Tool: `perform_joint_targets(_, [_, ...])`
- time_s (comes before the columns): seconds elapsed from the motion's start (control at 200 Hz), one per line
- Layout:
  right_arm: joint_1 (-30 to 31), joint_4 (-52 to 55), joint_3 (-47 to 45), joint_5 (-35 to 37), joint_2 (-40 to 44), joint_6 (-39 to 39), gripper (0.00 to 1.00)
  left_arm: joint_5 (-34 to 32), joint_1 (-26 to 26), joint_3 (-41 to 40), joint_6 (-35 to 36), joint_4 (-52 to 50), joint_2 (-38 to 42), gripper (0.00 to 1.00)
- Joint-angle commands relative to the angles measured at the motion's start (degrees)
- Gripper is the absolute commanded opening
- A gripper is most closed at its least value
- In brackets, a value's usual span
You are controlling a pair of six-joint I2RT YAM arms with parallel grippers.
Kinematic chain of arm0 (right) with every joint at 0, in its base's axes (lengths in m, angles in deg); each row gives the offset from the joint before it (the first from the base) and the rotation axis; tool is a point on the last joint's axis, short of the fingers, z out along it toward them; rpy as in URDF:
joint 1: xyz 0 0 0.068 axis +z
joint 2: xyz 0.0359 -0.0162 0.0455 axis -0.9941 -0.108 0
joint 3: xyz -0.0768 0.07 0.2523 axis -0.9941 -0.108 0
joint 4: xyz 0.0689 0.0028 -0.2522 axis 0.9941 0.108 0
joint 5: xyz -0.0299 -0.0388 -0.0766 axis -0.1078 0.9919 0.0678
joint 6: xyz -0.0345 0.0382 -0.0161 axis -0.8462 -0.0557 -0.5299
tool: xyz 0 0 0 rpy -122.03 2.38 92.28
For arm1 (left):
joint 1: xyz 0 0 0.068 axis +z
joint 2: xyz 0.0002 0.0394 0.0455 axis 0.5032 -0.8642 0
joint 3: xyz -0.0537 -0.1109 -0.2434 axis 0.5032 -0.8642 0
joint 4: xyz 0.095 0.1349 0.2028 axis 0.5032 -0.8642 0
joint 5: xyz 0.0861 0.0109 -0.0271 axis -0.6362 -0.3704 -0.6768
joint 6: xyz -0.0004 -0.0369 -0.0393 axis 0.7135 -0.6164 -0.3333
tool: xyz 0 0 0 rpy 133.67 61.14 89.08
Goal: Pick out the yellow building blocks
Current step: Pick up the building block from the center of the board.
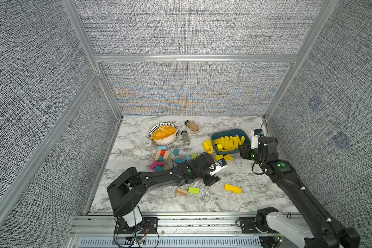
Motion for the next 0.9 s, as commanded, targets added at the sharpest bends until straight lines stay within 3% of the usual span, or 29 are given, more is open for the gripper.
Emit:
perform_joint_targets(0.0, [0.2,2.0,-2.5,-1.6,5.1,3.4,0.55,4.5,-1.7,2.7,5.6,-2.5,-3.5,0.61])
perform_joint_targets(0.415, [0.1,7.6,3.7,5.1,18.5,1.0,0.55,9.7,-4.1,21.3,14.6,-20.4,-19.1,0.62])
perform_joint_targets(0.896, [0.1,9.2,4.4,5.6,21.5,-1.2,0.55,7.6,-4.3,38.8,20.5,-34.5,-31.3,0.61])
